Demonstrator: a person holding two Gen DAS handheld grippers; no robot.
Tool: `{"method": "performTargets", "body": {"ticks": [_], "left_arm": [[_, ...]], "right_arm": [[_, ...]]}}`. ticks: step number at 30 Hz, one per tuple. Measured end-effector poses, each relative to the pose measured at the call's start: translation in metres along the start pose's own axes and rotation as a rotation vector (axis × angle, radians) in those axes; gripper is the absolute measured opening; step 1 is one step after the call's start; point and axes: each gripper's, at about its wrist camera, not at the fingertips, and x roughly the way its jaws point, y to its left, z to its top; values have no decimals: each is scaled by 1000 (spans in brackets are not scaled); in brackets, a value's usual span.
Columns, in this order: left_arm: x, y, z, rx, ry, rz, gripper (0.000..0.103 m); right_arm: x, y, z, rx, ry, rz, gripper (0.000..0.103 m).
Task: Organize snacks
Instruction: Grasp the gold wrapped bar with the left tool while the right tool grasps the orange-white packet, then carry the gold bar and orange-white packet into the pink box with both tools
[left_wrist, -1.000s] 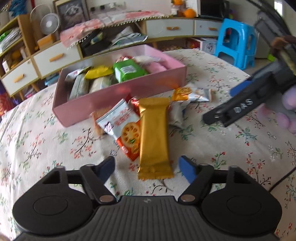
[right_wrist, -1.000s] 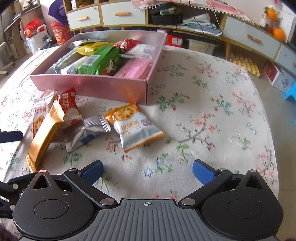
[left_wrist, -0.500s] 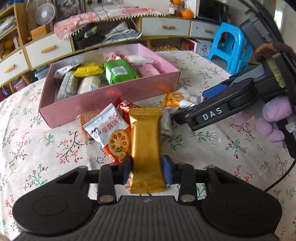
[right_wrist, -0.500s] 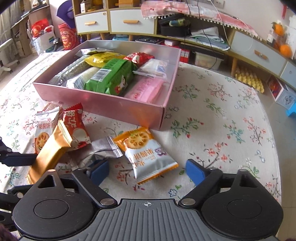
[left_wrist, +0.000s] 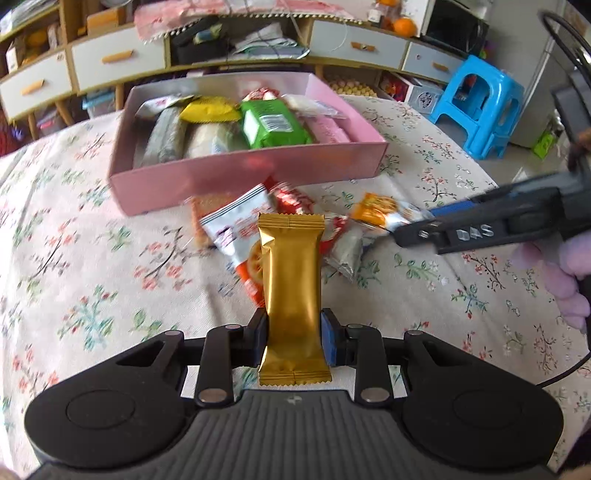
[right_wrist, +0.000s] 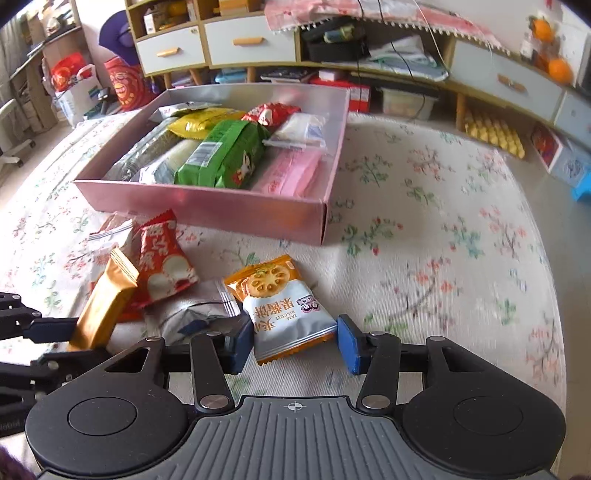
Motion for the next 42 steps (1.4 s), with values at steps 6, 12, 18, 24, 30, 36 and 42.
{"method": "performTargets", "body": {"ticks": [6,12,18,24,30,36,42], "left_arm": [[-14,23,-10,-81,48,0,27],[-25,38,-17,-116,76,43,27],[-29,50,-20,-153,77,41,28],[-31,52,-21,-164,42,34,42],[-24,50,-19,-157,42,65,48],[-23,46,-18,-113,44,99,39],[-25,47,-18,-111,46,95,28]], "right_arm": [[-15,5,-21,53,77,42,47],[-25,15,-36,68,114,59,48],[-29,26,-40,61,127,82,51],[-29,25,-40,63,107,98,65],[-27,32,-40,-13,65,65,67],[-19,42,-45,-136,38,8,66],[-19,46,-43,-150,34,-2,59]]}}
